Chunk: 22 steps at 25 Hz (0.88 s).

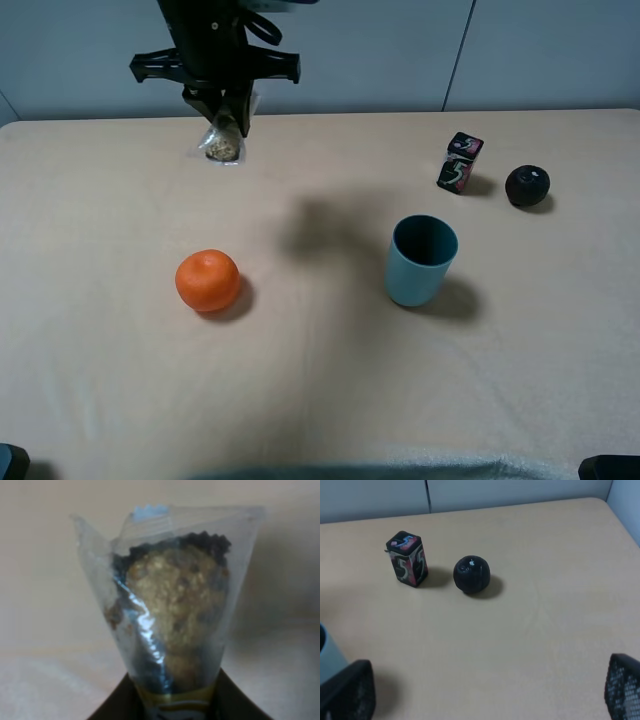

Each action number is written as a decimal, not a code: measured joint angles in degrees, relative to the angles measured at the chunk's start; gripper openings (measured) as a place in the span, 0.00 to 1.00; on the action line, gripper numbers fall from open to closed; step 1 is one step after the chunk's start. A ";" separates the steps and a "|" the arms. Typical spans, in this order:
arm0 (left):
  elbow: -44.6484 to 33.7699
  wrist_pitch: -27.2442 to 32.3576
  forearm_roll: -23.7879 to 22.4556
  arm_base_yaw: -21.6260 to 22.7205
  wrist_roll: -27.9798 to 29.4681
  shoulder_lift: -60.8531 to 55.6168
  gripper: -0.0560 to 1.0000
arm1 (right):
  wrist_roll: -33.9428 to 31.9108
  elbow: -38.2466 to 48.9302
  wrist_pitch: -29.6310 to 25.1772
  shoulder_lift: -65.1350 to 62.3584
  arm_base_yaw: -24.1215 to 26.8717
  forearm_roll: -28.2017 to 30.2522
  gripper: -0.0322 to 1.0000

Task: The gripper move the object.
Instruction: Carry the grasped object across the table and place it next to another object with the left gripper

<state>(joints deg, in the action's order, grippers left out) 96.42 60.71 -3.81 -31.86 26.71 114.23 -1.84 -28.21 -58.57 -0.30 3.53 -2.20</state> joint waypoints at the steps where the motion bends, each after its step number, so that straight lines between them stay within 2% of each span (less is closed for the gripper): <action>1: 1.10 0.17 -0.10 -0.86 -0.43 0.90 0.26 | 0.00 0.00 0.00 0.00 0.00 0.00 0.70; 11: 7.64 0.86 -0.35 -7.38 -5.26 7.55 0.26 | 0.05 0.00 -0.06 0.00 0.00 0.00 0.70; 22: 8.99 0.09 -0.12 -12.29 -9.95 11.81 0.26 | 0.05 0.00 -0.06 0.00 0.00 -0.02 0.70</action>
<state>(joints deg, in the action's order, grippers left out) 105.40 60.80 -3.93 -44.15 16.76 126.04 -1.79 -28.21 -58.63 -0.30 3.53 -2.22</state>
